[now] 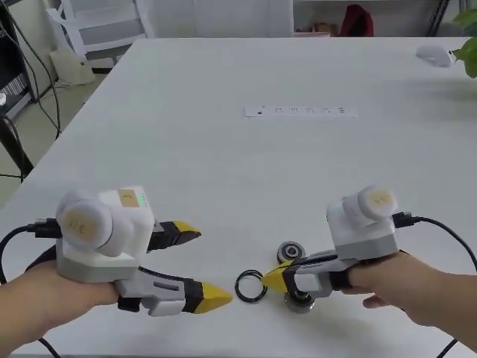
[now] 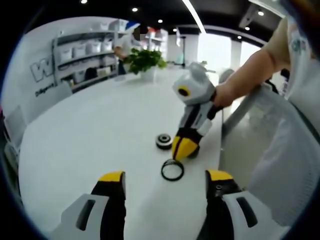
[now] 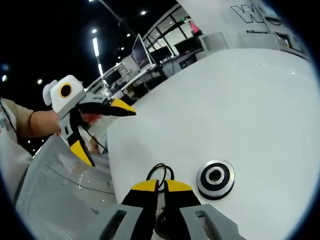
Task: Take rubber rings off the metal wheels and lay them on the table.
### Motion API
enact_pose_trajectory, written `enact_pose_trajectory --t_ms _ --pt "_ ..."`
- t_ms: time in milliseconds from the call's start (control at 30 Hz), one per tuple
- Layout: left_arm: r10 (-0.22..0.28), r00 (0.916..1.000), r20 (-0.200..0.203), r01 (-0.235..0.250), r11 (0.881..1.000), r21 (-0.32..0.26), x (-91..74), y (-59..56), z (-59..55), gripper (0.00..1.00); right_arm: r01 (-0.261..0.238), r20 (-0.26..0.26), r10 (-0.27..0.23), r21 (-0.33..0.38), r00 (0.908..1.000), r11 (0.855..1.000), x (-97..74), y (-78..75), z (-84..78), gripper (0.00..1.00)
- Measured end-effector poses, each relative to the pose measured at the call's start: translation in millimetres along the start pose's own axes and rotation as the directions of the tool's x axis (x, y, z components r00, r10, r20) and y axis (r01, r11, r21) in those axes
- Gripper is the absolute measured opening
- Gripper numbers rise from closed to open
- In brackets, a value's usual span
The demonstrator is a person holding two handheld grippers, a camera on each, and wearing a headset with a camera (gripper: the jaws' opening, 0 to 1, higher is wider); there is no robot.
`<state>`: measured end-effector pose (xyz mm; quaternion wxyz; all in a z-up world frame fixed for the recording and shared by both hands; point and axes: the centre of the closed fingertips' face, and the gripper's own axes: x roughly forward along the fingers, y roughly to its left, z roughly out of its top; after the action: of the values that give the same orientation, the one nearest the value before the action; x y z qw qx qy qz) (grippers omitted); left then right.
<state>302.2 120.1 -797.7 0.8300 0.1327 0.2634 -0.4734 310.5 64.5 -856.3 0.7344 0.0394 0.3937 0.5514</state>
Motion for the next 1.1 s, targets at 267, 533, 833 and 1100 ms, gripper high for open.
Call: enact_pose_trajectory --t_ms 267,533,833,1100 --pt "-0.001 1.0 -0.004 0.001 1.0 0.0 0.5 -0.4 -0.5 0.66 0.009 0.005 -0.009 -0.007 0.9999 1.0 -1.6 -2.1 1.3 0.06" --pt "0.001 1.0 -0.003 -0.001 1.0 0.001 1.2 2.9 2.0 0.65 0.013 0.049 -0.013 0.0 0.9987 1.0 -10.5 -3.3 13.8 0.1" --pt "-0.004 1.0 -0.004 0.004 1.0 0.004 4.3 4.4 5.7 0.66 0.035 0.11 -0.034 -0.004 0.9934 0.999 -24.2 -8.2 30.5 0.15" --pt "-0.007 1.0 0.003 0.007 1.0 0.008 10.1 9.2 15.8 0.66 0.067 0.159 -0.064 -0.018 0.9851 0.998 -41.4 -16.9 42.6 0.19"
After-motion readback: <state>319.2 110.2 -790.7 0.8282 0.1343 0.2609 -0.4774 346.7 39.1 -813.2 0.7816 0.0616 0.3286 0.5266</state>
